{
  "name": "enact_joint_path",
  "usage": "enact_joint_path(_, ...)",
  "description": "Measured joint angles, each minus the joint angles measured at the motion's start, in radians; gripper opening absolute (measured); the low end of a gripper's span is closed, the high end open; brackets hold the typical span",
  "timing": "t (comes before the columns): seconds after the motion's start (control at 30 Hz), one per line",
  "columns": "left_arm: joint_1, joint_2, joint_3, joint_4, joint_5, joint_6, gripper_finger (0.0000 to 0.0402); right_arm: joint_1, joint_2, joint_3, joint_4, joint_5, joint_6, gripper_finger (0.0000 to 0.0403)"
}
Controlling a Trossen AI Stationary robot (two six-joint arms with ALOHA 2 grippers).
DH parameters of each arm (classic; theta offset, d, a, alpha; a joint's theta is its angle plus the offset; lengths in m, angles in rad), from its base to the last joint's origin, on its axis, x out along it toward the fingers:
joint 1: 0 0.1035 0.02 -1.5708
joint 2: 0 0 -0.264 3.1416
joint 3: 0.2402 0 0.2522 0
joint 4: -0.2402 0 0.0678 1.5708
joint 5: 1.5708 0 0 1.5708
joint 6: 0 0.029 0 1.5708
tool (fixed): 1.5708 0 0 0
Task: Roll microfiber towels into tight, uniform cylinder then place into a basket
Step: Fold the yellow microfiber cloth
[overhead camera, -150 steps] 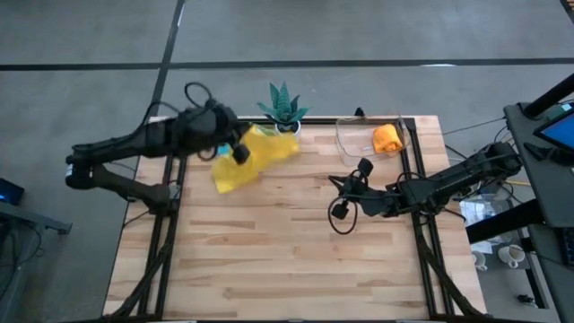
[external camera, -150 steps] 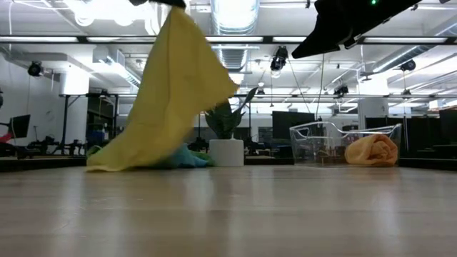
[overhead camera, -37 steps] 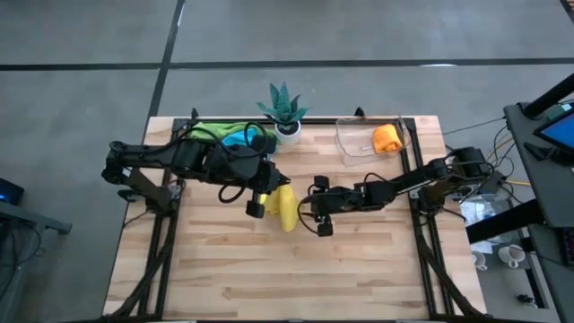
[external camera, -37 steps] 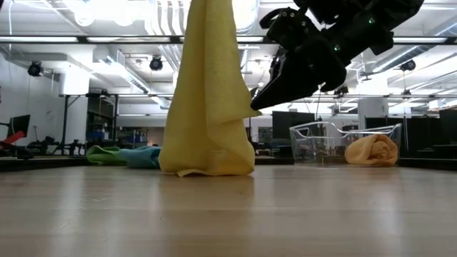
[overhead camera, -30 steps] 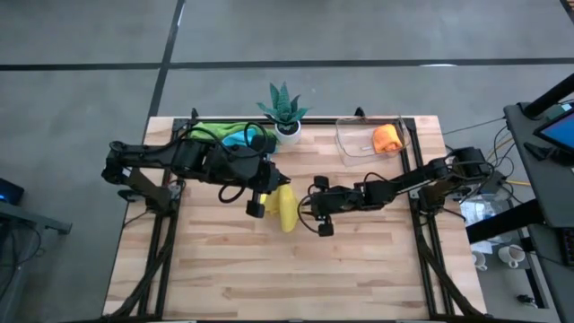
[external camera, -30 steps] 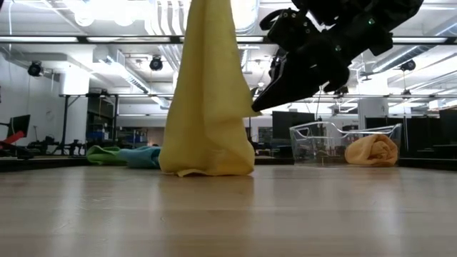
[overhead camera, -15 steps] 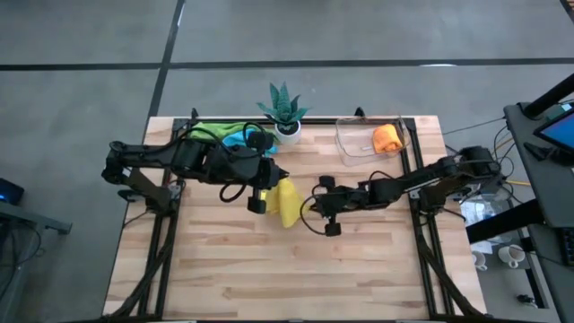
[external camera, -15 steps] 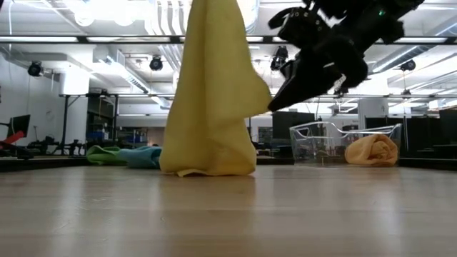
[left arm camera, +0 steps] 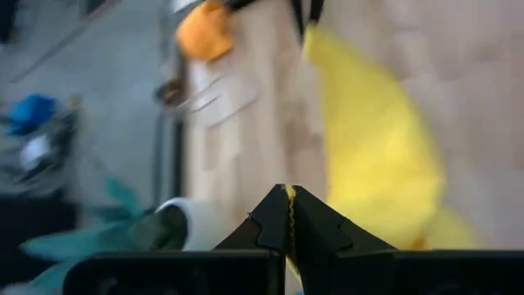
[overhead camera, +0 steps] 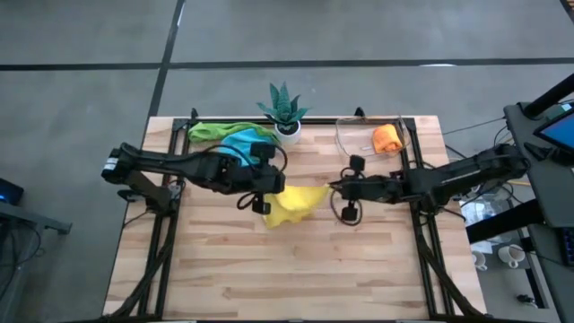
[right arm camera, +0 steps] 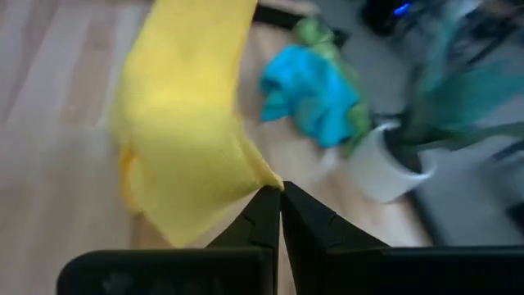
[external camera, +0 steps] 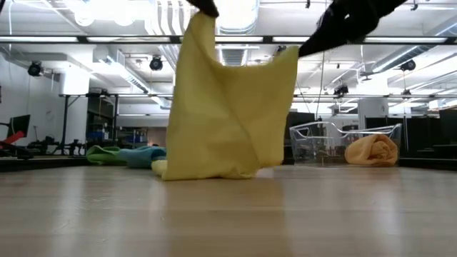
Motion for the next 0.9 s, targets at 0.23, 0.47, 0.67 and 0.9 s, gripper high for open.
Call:
enact_joint_path(0.23, 0.068, -0.057, -0.022, 0.036, -0.121, 0.009, 0.0000, -0.009, -0.128, 0.008, -0.005, 0.195, -0.083, 0.0008)
enact_joint_path(0.47, 0.169, -0.094, -0.021, 0.149, -0.123, 0.110, 0.0000, -0.057, -0.167, 0.135, -0.101, 0.218, -0.113, 0.0008)
enact_joint_path(0.67, 0.208, -0.112, -0.013, 0.218, -0.115, 0.177, 0.0000, -0.123, -0.119, 0.285, -0.240, 0.218, -0.127, 0.0008)
enact_joint_path(0.9, 0.209, -0.171, -0.012, 0.240, -0.114, 0.238, 0.0000, -0.215, -0.042, 0.428, -0.355, 0.218, -0.151, 0.0008)
